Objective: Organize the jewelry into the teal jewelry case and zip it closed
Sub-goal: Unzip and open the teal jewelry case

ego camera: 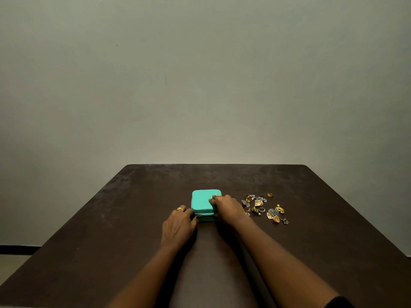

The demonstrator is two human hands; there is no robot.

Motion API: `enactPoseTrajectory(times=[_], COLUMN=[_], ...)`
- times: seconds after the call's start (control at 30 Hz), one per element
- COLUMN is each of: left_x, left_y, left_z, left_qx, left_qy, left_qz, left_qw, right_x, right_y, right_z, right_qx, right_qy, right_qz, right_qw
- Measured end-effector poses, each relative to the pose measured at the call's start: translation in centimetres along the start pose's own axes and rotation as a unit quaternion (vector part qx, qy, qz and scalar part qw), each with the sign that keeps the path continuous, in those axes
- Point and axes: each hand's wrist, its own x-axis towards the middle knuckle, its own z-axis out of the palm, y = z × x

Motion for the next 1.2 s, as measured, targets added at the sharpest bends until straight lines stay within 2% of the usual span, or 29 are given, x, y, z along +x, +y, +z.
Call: enactPoseTrajectory(times=[0.2, 0.37, 0.73, 0.97, 1.2], left_x=[1.5, 4.0, 11.0, 14.3, 15.9], left_y=[-2.7, -3.6, -4.3, -3.9, -4.2], left_z=[-0.7, -1.2, 0.2, 1.0, 2.3], left_qx=[0.013, 0.023, 0.002, -0.009, -0.07], left_qy=[-0.033, -0.03, -0.054, -0.107, -0.147], left_qz=[-0.021, -0.02, -0.029, 0.033, 0.096], left_qw=[0.999, 0.999, 0.998, 0.994, 0.982], right_x=[0.8, 1.4, 1.5, 1.4, 1.8], right_y=[-0.3, 0.5, 1.6, 2.2, 2.5], right_z=[0.1, -0.1, -0.3, -0.5, -0.2], right_qx=[0.028, 0.05, 0.006, 0.048, 0.054], right_qy=[-0.012, -0.02, -0.014, -0.009, -0.007], right_qz=[0.006, 0.002, -0.08, -0.101, -0.099], right_qw=[1.0, 0.999, 0.997, 0.994, 0.994])
